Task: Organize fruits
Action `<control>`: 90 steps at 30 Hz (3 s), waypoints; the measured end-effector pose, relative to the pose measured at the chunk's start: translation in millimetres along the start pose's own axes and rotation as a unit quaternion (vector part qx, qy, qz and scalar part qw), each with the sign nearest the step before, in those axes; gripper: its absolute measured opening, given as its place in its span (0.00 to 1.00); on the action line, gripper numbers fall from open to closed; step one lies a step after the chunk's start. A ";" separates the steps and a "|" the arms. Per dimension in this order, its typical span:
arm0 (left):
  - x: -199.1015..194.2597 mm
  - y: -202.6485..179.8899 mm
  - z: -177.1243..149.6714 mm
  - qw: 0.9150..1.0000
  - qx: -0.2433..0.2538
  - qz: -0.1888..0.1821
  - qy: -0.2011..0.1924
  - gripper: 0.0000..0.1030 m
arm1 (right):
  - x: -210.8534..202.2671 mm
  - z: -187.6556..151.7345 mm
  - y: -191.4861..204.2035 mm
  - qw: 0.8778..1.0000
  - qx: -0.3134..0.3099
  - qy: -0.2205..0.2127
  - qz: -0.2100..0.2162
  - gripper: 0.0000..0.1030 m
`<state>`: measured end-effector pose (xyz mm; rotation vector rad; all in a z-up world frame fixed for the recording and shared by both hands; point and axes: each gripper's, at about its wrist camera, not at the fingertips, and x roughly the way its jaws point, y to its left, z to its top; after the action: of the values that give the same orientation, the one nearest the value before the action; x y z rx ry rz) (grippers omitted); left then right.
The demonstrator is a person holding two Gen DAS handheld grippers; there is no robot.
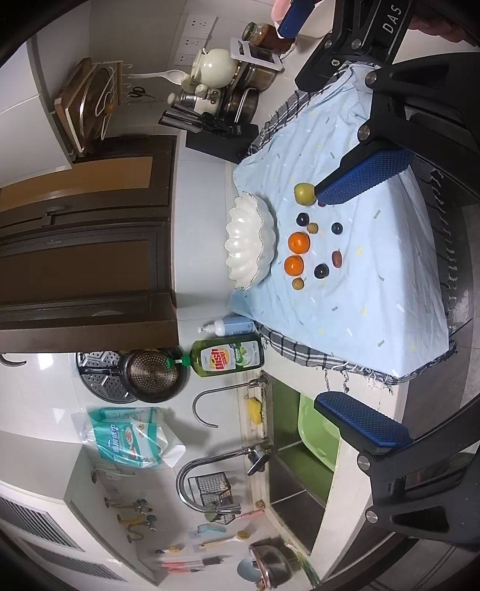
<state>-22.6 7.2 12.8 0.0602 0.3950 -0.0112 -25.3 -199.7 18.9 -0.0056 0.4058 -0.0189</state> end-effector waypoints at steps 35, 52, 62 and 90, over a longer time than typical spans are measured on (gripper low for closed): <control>-0.7 7.4 4.3 1.000 -0.003 -0.007 -0.007 1.00 | -6.1 9.8 9.2 1.000 -0.012 -0.017 0.000 1.00; 2.8 7.9 7.7 1.000 -0.002 -0.012 -0.011 1.00 | -6.3 13.3 11.7 1.000 -0.014 -0.019 -0.002 1.00; 22.1 15.9 7.0 1.000 0.007 -0.025 0.004 1.00 | 8.0 21.2 26.9 1.000 -0.016 -0.010 -0.006 1.00; 181.3 -10.6 -24.7 0.991 0.042 -0.067 0.111 0.66 | 184.2 -21.2 30.8 0.992 -0.037 0.113 0.049 0.70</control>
<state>135.0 -1.8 -80.3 0.1179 0.6213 -0.1538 136.1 -172.6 -73.6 -0.0571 0.6325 0.0928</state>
